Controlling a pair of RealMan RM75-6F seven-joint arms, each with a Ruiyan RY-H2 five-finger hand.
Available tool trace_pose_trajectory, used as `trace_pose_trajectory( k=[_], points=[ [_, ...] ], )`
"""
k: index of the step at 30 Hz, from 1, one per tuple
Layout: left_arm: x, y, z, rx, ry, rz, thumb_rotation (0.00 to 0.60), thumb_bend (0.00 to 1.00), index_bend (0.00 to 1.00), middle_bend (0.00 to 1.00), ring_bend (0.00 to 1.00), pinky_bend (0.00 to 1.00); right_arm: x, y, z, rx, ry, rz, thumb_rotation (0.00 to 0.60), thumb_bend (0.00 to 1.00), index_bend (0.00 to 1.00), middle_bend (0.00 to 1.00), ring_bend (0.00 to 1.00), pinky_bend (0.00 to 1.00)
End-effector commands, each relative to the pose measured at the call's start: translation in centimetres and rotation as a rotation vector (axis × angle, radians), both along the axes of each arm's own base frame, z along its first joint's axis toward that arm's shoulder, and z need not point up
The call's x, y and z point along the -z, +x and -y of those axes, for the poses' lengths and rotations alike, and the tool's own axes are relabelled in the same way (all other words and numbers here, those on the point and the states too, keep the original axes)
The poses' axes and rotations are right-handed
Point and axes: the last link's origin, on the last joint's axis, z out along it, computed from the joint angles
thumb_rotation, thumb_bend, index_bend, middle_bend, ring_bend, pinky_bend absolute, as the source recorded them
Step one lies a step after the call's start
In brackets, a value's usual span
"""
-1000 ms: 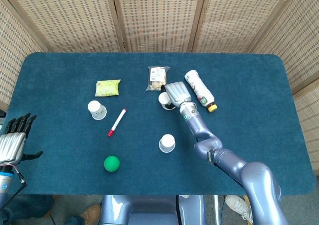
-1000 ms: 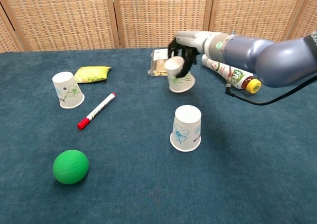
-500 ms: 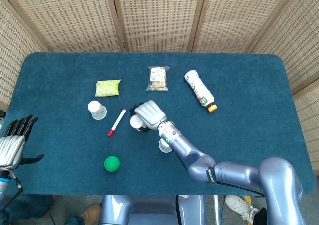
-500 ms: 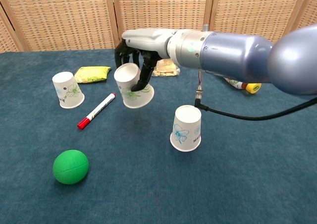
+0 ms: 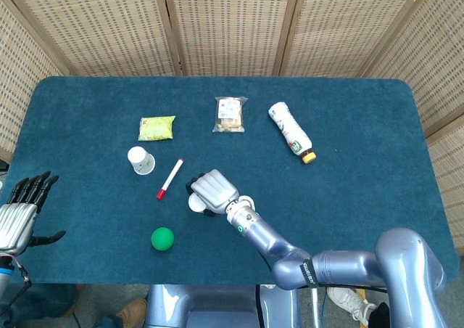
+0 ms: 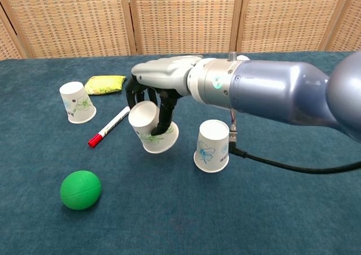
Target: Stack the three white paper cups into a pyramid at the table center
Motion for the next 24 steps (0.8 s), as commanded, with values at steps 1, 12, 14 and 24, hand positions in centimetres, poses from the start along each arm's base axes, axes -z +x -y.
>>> trace_pose_trajectory(
  k=[1,12,14,24],
  points=[
    [-0.1,0.0,0.1,0.001,0.0,0.003,0.6,0.0,0.0,0.0,0.0,0.0,0.1,-0.3,-0.2,-0.001,-0.003,-0.018,0.6,0.49,0.51,0.5,0.43,0.59],
    [-0.1,0.1,0.1,0.003,-0.004,0.004,0.6,0.0,0.0,0.0,0.0,0.0,0.8,-0.9,-0.5,0.008,0.019,-0.051,0.6,0.45,0.5,0.48,0.42,0.59],
    [-0.1,0.1,0.1,0.002,-0.005,0.005,0.6,0.0,0.0,0.0,0.0,0.0,0.8,-1.0,-0.4,0.011,0.024,-0.057,0.6,0.41,0.45,0.41,0.36,0.54],
    [0.0,0.0,0.0,-0.003,-0.014,0.005,0.6,0.0,0.0,0.0,0.0,0.0,-0.5,-0.6,-0.8,0.009,0.07,-0.06,0.6,0.32,0.23,0.13,0.07,0.34]
  ],
)
